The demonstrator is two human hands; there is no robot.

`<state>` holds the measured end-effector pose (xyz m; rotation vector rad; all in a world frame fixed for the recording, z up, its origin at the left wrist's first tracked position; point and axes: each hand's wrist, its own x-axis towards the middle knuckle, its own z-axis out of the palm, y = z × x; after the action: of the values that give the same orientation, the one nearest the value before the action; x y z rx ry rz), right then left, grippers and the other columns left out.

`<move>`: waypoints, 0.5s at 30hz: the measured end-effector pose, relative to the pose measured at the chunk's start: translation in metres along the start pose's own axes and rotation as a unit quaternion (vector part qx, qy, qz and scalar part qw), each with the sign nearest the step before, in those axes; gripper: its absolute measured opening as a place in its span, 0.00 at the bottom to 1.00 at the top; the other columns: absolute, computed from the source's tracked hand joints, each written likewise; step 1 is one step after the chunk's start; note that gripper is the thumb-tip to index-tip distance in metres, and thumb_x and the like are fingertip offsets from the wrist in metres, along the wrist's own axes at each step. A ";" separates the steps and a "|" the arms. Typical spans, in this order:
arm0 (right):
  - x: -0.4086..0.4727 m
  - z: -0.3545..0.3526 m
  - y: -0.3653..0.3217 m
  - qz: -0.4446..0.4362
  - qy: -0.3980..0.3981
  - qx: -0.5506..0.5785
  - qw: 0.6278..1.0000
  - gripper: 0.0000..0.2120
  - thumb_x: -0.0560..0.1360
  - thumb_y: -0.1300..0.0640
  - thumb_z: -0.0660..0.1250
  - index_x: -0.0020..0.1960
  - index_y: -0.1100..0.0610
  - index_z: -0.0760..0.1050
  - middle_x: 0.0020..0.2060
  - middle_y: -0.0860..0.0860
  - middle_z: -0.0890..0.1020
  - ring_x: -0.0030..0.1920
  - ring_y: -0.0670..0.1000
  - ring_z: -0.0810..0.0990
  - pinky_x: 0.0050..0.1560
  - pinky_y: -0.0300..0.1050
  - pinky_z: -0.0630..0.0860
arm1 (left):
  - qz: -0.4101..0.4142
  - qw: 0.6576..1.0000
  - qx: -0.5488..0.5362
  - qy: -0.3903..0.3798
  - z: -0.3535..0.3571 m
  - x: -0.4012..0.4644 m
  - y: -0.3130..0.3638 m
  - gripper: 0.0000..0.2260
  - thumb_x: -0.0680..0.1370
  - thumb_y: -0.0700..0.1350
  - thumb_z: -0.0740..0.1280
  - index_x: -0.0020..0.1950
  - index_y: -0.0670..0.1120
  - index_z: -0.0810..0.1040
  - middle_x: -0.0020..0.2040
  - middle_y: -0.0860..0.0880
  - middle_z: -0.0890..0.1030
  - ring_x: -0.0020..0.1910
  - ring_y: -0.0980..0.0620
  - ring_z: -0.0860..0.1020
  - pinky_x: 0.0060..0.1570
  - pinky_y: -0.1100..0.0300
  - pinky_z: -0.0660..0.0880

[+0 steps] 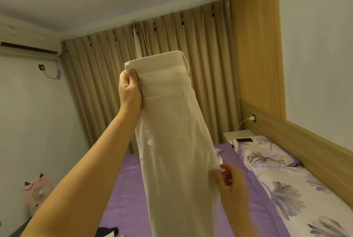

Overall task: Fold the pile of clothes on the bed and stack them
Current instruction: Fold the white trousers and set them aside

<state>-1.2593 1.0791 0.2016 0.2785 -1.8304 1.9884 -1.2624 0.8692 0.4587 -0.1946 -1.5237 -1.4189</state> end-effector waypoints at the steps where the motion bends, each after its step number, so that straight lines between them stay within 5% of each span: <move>1: -0.002 0.002 0.000 0.028 0.013 0.008 0.999 0.07 0.74 0.54 0.70 0.47 0.46 0.72 0.40 0.49 0.78 0.41 0.51 0.78 0.41 0.40 0.72 | 0.004 1.000 -0.002 -0.001 0.003 0.001 0.003 0.07 0.82 0.52 0.57 0.56 0.54 0.72 0.54 0.49 0.77 0.51 0.53 0.77 0.57 0.50 0.78; 4: 0.003 0.008 -0.002 0.076 -0.016 0.019 0.997 0.06 0.78 0.50 0.63 0.51 0.50 0.69 0.40 0.46 0.79 0.42 0.51 0.78 0.39 0.39 0.70 | 0.013 1.000 -0.014 -0.014 0.010 0.003 0.011 0.08 0.82 0.51 0.58 0.56 0.51 0.73 0.50 0.51 0.77 0.48 0.55 0.76 0.56 0.51 0.77; 8: 0.023 0.015 -0.014 0.098 -0.074 0.117 0.985 0.19 0.80 0.56 0.60 0.69 0.46 0.62 0.47 0.49 0.77 0.47 0.47 0.75 0.45 0.35 0.69 | 0.015 0.999 -0.003 -0.030 0.011 0.003 0.016 0.07 0.83 0.50 0.58 0.55 0.51 0.73 0.49 0.52 0.78 0.47 0.56 0.76 0.54 0.55 0.77; 12: 0.043 -0.002 -0.017 0.202 -0.081 0.272 0.937 0.13 0.77 0.61 0.65 0.61 0.55 0.74 0.44 0.53 0.80 0.40 0.51 0.75 0.37 0.43 0.70 | 0.025 0.997 0.068 -0.012 -0.012 0.002 0.013 0.05 0.82 0.50 0.58 0.50 0.55 0.73 0.48 0.54 0.77 0.45 0.58 0.76 0.53 0.55 0.76; 15: 0.055 -0.014 -0.016 0.190 -0.097 0.218 0.952 0.13 0.75 0.61 0.67 0.57 0.66 0.74 0.42 0.64 0.77 0.40 0.54 0.73 0.38 0.44 0.68 | 0.025 0.994 0.108 0.003 -0.033 -0.005 0.001 0.04 0.82 0.50 0.59 0.49 0.57 0.73 0.50 0.52 0.76 0.47 0.56 0.76 0.54 0.52 0.76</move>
<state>-1.2995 1.1031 0.2371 0.2721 -1.6269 2.7234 -1.2415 0.8445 0.4498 -0.0948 -1.6423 -1.2043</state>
